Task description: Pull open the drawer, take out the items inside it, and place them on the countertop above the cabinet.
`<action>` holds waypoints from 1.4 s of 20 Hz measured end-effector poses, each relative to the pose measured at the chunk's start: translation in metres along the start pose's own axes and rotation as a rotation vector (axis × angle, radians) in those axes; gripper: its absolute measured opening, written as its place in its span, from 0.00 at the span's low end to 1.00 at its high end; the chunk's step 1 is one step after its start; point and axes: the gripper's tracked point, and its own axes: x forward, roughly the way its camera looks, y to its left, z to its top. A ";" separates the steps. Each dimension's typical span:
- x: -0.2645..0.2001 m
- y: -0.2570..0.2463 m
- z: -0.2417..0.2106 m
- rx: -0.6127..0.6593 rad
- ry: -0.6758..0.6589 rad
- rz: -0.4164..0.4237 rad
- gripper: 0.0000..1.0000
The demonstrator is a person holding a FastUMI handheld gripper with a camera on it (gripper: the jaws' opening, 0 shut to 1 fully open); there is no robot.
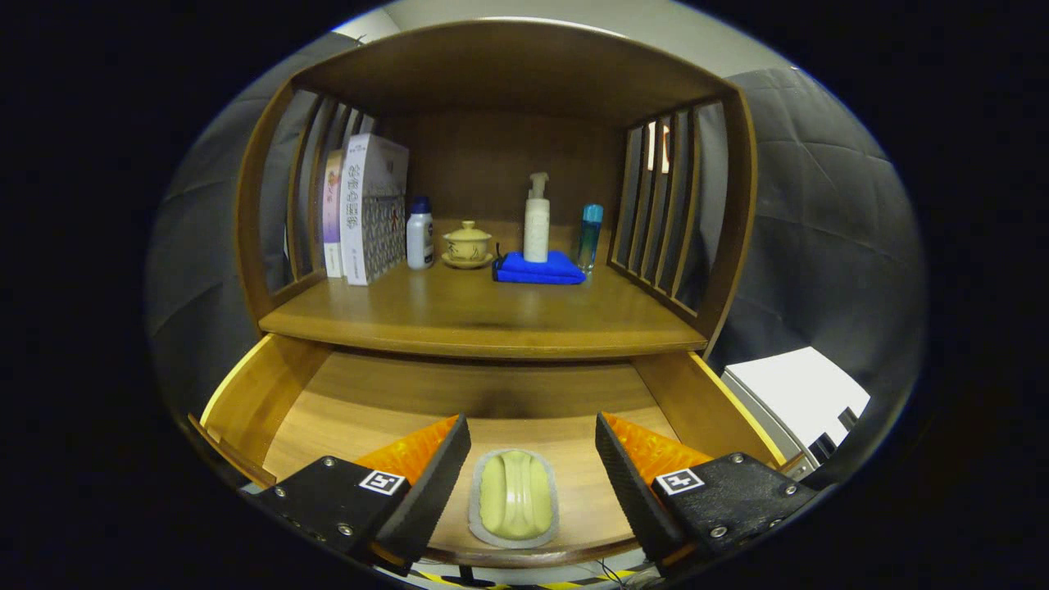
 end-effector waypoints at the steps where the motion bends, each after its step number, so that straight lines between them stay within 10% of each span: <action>1: 0.005 0.002 -0.005 0.006 0.027 0.014 0.95; 9: 0.027 0.008 -0.042 0.064 0.224 0.073 0.93; 17: 0.030 0.020 -0.075 0.038 0.367 0.119 0.69; 22: 0.030 0.026 -0.073 0.043 0.358 0.133 0.26; 28: 0.020 0.022 -0.052 0.067 0.240 0.129 0.19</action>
